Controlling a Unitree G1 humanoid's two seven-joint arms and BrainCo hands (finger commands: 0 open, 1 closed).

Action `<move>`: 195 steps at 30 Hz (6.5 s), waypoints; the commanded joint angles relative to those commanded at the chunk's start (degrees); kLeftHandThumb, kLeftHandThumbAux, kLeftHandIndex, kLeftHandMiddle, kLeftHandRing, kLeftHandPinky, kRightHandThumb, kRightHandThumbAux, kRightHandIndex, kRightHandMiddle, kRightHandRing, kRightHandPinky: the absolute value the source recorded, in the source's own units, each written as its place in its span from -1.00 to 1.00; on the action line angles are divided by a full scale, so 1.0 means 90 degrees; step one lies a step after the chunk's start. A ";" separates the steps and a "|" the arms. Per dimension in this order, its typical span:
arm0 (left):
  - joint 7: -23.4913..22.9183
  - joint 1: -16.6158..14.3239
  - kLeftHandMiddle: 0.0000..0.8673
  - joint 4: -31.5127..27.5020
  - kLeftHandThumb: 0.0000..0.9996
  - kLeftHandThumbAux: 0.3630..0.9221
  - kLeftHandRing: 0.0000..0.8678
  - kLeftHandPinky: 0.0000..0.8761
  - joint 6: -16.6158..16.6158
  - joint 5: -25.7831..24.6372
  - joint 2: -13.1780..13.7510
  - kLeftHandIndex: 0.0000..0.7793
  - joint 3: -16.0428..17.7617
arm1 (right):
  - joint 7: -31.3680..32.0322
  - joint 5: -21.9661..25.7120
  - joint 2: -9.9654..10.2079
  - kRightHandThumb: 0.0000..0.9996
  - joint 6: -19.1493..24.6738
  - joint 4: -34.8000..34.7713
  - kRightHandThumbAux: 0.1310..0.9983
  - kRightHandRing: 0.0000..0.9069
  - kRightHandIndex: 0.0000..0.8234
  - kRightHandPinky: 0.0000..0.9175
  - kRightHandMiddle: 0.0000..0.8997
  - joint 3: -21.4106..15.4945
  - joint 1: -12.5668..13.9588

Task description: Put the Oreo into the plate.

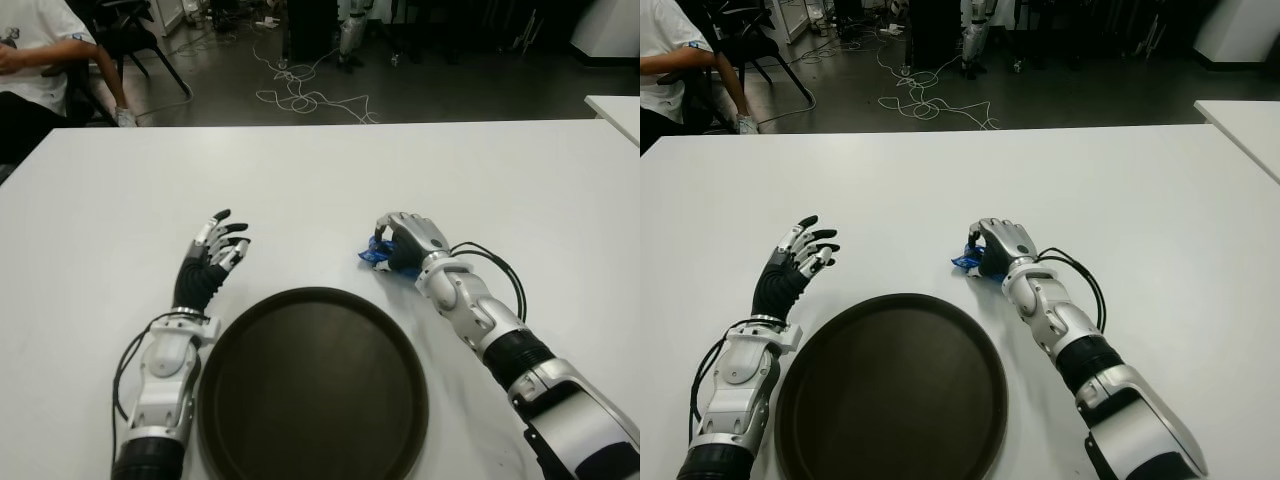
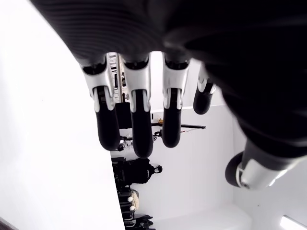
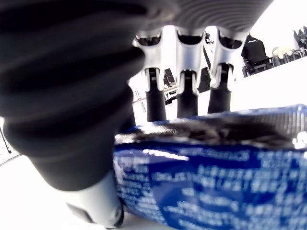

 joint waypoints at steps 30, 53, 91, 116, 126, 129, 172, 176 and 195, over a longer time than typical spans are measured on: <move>-0.0057 -0.0125 -0.41 0.0295 -0.21 -0.21 -0.35 -0.32 -0.0145 -0.0035 0.0021 -0.72 -0.0025 | 0.0141 -0.0013 -0.0469 -0.81 -0.0067 -0.2438 0.81 0.72 0.62 0.64 0.72 -0.0568 0.0824; -0.0054 -0.0245 -0.43 0.0580 -0.22 -0.24 -0.36 -0.32 -0.0297 -0.0061 0.0012 -0.73 -0.0003 | 0.0472 0.0401 -0.0477 -0.86 -0.0517 -0.3126 0.80 0.72 0.55 0.66 0.72 -0.0841 0.0990; -0.0021 -0.0306 -0.40 0.0669 -0.16 -0.17 -0.35 -0.30 -0.0308 -0.0066 0.0050 -0.71 0.0025 | 0.0708 -0.0815 -0.0568 -0.96 -0.0159 -0.3125 0.06 -0.98 -0.96 -0.98 -0.97 -0.0450 0.0834; -0.0031 -0.0349 -0.39 0.0822 -0.19 -0.14 -0.33 -0.27 -0.0435 -0.0071 0.0070 -0.70 0.0088 | -0.1594 -0.0098 -0.0100 0.48 -0.1322 -0.1715 0.31 0.76 0.05 0.80 0.72 -0.0941 0.0765; -0.0009 -0.0303 -0.38 0.0766 -0.17 -0.09 -0.32 -0.25 -0.0479 -0.0057 0.0047 -0.70 0.0085 | -0.0006 -0.0074 -0.0470 0.03 -0.1426 -0.0485 -0.43 -0.95 -0.95 -0.95 -0.95 -0.0524 0.0157; 0.0001 -0.0291 -0.38 0.0747 -0.18 -0.08 -0.32 -0.26 -0.0499 -0.0040 0.0052 -0.71 0.0084 | 0.0040 -0.0220 -0.0430 -0.08 -0.1105 -0.0430 -0.50 -0.98 -0.98 -0.86 -0.98 -0.0481 0.0116; 0.0014 -0.0179 -0.37 0.0490 -0.23 -0.17 -0.32 -0.26 -0.0237 -0.0016 0.0093 -0.69 0.0115 | 0.0935 -0.1303 -0.0724 -0.61 0.0644 -0.1397 -0.49 -1.00 -1.00 -1.00 -1.00 0.0417 0.0171; 0.0014 -0.0175 -0.37 0.0478 -0.25 -0.21 -0.32 -0.26 -0.0237 -0.0023 0.0086 -0.70 0.0118 | 0.0947 -0.1294 -0.0733 -0.63 0.0670 -0.1439 -0.48 -1.00 -1.00 -1.00 -1.00 0.0423 0.0190; 0.0015 -0.0141 -0.36 0.0349 -0.23 -0.24 -0.32 -0.28 -0.0129 -0.0011 0.0085 -0.70 0.0117 | 0.1882 -0.1442 -0.0556 -0.82 0.0950 -0.1336 -0.54 -0.93 -0.96 -0.87 -0.98 0.0917 0.0186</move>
